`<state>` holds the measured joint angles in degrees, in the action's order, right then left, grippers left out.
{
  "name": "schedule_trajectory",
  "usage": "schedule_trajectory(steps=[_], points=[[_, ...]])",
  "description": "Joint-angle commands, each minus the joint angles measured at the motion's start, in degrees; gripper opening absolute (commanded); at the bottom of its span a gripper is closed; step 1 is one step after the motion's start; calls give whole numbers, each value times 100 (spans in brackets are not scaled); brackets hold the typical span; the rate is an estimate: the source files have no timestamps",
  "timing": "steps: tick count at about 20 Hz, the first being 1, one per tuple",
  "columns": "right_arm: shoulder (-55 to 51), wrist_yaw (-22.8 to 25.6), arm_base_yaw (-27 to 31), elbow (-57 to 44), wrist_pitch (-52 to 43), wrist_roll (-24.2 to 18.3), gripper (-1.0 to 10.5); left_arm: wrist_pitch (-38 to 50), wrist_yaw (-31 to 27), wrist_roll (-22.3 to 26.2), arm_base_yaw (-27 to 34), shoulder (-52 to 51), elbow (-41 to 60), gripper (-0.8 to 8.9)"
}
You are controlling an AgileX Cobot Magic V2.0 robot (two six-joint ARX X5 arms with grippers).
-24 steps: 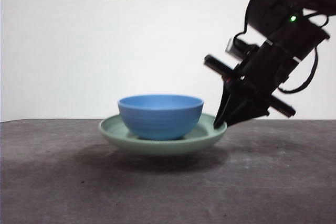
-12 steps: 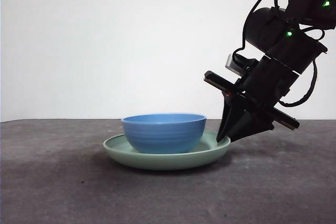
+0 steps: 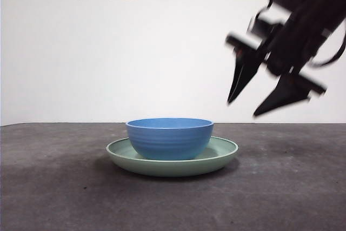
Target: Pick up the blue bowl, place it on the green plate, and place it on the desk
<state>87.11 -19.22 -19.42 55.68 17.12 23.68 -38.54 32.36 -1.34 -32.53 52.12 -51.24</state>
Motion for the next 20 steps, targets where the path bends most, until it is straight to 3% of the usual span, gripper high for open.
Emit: schedule_trajectory(steps=[1,9,20], points=[[-643,11,-42,114,345,-518,274,37,26,66,-33,31,-37,223],[-2769,-26,-612,109,2452,-1530,274,44,26,66,-33,31,-37,223],[-3534,-24,-1539,90,3674,-1884,273,39,26,48,-33,31,-37,222]])
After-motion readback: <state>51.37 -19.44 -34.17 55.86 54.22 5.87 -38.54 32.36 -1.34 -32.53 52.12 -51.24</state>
